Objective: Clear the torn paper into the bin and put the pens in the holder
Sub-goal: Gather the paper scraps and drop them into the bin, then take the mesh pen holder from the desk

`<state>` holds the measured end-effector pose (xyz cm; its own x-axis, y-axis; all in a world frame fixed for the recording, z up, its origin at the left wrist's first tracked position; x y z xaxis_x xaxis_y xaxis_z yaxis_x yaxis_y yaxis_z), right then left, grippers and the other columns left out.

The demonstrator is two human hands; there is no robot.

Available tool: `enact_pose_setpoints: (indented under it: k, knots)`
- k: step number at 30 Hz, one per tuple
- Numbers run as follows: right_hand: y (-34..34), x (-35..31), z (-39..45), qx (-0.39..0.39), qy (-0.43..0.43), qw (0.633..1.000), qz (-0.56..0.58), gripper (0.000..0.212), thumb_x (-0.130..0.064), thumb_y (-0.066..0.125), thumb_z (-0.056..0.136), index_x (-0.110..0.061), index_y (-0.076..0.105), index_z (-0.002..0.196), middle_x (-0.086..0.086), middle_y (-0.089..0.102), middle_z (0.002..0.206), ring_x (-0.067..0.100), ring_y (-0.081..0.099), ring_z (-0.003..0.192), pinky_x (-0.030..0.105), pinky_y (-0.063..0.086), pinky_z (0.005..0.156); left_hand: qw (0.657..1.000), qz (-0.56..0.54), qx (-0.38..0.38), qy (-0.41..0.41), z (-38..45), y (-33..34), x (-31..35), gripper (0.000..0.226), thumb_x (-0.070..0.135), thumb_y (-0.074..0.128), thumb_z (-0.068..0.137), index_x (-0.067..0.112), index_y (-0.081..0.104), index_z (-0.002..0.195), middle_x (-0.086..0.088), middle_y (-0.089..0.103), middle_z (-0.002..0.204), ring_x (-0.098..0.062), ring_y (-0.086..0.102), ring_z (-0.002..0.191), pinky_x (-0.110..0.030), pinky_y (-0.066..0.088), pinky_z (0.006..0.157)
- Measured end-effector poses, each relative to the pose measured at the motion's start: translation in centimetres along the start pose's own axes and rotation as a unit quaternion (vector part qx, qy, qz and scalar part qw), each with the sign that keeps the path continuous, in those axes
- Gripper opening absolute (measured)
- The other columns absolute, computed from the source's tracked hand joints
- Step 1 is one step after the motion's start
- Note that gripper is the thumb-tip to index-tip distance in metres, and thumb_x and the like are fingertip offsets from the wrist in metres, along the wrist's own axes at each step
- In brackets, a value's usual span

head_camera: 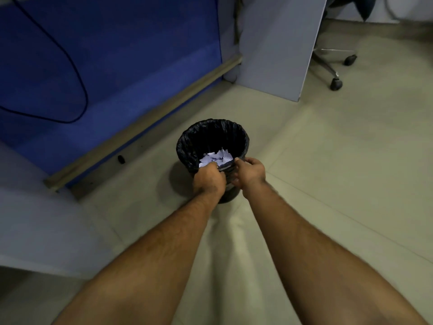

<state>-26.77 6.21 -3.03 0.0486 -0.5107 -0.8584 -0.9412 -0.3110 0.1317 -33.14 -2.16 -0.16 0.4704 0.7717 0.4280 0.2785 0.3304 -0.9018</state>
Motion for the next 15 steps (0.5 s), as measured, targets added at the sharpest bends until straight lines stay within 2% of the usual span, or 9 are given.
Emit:
enact_pose_setpoints:
  k: [3, 7, 10, 12, 15]
  knots:
    - [-0.7, -2.4, -1.5, 0.016, -0.006, 1.000, -0.021, 0.025, -0.039, 0.068, 0.061, -0.023, 0.059, 0.078, 0.009, 0.068, 0.080, 0.025, 0.058, 0.068, 0.039, 0.050, 0.066, 0.999, -0.044, -0.003, -0.026, -1.1, -2.6, 2.2, 0.026, 0.026, 0.054, 0.090, 0.013, 0.065, 0.109, -0.016, 0.066, 0.112, -0.038, 0.062, 0.103, -0.038, 0.051, 0.082]
    - [-2.3, -9.9, -6.0, 0.064, -0.038, 0.996, -0.050, 0.019, -0.041, 0.066, 0.064, -0.023, 0.063, 0.071, 0.006, 0.074, 0.080, 0.028, 0.068, 0.074, 0.041, 0.053, 0.069, 0.992, -0.110, -0.035, -0.055, -3.1, -8.5, 6.6, 0.024, 0.027, 0.057, 0.087, 0.009, 0.071, 0.090, -0.014, 0.071, 0.095, -0.035, 0.065, 0.090, -0.032, 0.049, 0.069]
    - [-3.7, -16.9, -11.2, 0.087, -0.036, 0.995, -0.033, 0.009, -0.029, 0.068, 0.080, -0.022, 0.063, 0.078, 0.006, 0.072, 0.080, 0.020, 0.064, 0.067, 0.032, 0.050, 0.062, 0.986, -0.155, -0.053, -0.042, -4.5, -14.8, 11.0, 0.016, 0.023, 0.060, 0.086, 0.010, 0.071, 0.084, -0.007, 0.072, 0.085, -0.023, 0.060, 0.075, -0.025, 0.042, 0.064]
    - [-4.2, -21.4, -14.6, 0.081, -0.034, 0.996, -0.027, 0.005, -0.020, 0.065, 0.089, -0.016, 0.064, 0.086, 0.005, 0.069, 0.078, 0.016, 0.062, 0.064, 0.028, 0.049, 0.057, 0.982, -0.180, -0.055, -0.015, -5.6, -19.4, 14.2, 0.013, 0.023, 0.061, 0.086, 0.013, 0.070, 0.088, -0.004, 0.073, 0.087, -0.022, 0.063, 0.078, -0.026, 0.047, 0.067]
    - [-3.1, -29.9, -20.0, 0.082, -0.048, 0.994, -0.048, 0.004, -0.018, 0.063, 0.090, -0.014, 0.064, 0.089, 0.007, 0.070, 0.081, 0.018, 0.064, 0.067, 0.029, 0.051, 0.059, 0.973, -0.223, -0.056, 0.009, -6.6, -28.4, 18.7, 0.014, 0.024, 0.060, 0.087, 0.015, 0.069, 0.091, -0.001, 0.073, 0.086, -0.021, 0.067, 0.081, -0.026, 0.049, 0.068]
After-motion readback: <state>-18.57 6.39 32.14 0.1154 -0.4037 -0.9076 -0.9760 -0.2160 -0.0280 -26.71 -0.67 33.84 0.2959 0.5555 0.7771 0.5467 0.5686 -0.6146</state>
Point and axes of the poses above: each hand's wrist, its own z-axis towards the middle knuckle, its own y-axis out of the palm, x = y × z, the point moved 1 cm from there along z, towards the middle knuckle
